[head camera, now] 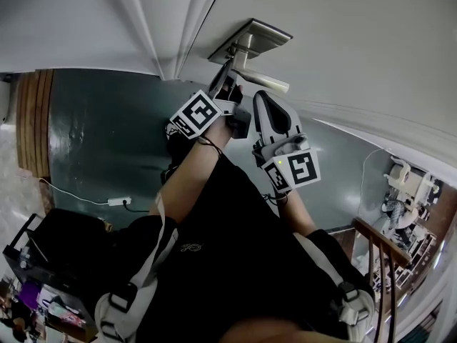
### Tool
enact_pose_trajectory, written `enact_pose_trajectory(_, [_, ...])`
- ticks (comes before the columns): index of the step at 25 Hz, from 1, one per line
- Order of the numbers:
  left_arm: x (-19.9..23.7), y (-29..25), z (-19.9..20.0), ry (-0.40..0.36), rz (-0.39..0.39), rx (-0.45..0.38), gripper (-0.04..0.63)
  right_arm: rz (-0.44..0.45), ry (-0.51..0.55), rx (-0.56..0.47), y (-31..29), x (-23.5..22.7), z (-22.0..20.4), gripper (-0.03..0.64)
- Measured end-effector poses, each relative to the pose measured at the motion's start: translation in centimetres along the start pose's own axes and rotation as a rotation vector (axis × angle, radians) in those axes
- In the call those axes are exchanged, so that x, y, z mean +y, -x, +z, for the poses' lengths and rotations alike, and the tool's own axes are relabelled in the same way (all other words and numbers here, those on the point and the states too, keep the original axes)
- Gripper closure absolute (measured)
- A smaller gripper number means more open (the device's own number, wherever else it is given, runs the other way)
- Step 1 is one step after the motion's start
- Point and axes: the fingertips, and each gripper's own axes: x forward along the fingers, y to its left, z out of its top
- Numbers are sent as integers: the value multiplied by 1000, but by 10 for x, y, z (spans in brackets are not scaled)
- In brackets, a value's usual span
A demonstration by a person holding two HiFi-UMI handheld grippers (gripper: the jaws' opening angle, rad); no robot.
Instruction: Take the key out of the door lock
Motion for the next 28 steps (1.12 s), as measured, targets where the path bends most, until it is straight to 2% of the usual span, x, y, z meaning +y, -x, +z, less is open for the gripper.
enact_pose_trajectory(9, [0, 2, 0, -8, -9, 11, 560, -1, 1, -1, 0, -3, 1, 609])
enact_pose_trajectory(15, [0, 1, 1, 29, -17, -18, 560, -9, -3, -3, 1, -7, 1, 609])
enact_pose_trajectory(22, [-1, 17, -4, 3, 1, -7, 560, 12, 0, -5, -3, -1, 3, 609])
enact_pose_trajectory(28, [1, 16, -3, -11, -22, 8, 560, 18, -2, -8, -4, 2, 2, 609])
